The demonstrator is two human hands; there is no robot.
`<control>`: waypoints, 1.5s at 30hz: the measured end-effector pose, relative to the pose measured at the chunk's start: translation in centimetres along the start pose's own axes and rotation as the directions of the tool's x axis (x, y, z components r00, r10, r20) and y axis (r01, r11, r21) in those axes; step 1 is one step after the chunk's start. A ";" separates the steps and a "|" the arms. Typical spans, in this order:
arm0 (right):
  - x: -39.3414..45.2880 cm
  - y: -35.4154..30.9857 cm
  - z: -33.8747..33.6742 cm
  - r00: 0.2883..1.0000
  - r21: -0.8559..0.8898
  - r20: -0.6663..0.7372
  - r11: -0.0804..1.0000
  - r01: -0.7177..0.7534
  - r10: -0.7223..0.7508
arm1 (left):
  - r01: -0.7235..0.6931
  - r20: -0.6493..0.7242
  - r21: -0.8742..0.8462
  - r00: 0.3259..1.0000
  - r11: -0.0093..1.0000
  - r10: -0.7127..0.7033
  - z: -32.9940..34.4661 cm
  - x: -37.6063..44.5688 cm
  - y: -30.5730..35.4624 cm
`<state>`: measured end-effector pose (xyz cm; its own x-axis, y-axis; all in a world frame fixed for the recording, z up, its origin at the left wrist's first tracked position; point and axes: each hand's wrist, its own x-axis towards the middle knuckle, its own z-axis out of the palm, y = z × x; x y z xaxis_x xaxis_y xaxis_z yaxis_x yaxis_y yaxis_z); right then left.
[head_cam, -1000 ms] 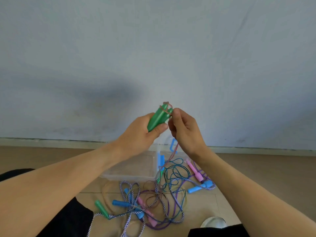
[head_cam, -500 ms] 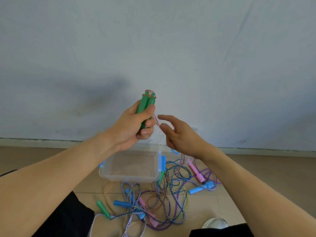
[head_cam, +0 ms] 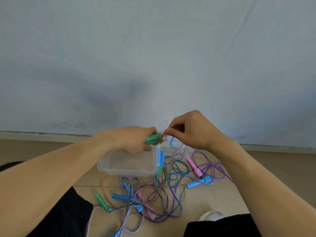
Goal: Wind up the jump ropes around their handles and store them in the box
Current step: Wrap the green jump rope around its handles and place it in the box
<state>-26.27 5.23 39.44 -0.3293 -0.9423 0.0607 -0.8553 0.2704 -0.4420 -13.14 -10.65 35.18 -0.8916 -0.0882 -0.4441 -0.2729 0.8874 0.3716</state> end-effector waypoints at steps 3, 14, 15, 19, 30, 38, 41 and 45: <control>-0.1 1.1 -0.1 0.990 0.218 -0.060 0.969 -0.113 0.129 | -0.172 0.062 -0.048 0.983 0.984 0.175 0.8 -0.3 1.4; 0.4 0.8 1.4 0.966 0.589 0.073 0.771 -0.242 0.248 | -0.233 -0.190 -0.895 0.971 0.380 0.148 -0.8 -1.0 1.4; 0.4 0.7 1.4 0.967 0.533 0.063 0.811 -0.242 0.247 | -0.205 -0.180 -0.909 0.978 0.364 0.101 -0.9 -0.9 1.4; 0.2 0.1 2.0 0.976 0.343 0.095 0.914 -0.215 0.194 | -0.146 -0.172 -0.939 0.983 0.312 -0.058 -0.8 -0.2 1.6; -0.5 -2.1 3.6 0.907 -0.340 0.324 0.928 -0.153 0.268 | -0.053 -0.352 -0.569 0.918 0.821 -0.184 2.4 1.1 1.4; -0.5 -1.6 2.6 0.959 0.157 0.067 0.946 -0.283 0.275 | -0.306 -0.564 -0.579 0.820 0.756 -0.101 2.2 1.3 1.9; -0.5 -1.8 2.8 0.903 0.470 -0.064 0.811 -0.349 0.426 | -0.316 -0.568 -0.586 0.817 0.746 -0.100 2.1 1.4 2.4; -0.6 -1.6 3.7 0.921 0.406 -0.189 0.881 -0.244 0.342 | -0.298 -0.541 -0.566 0.838 0.768 -0.073 1.7 1.2 2.6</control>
<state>-23.18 4.66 36.77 -0.6708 -0.7380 0.0738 -0.5110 0.3878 -0.7671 -14.29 -7.71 34.20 -0.9226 -0.3834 0.0415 -0.1483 0.4519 0.8797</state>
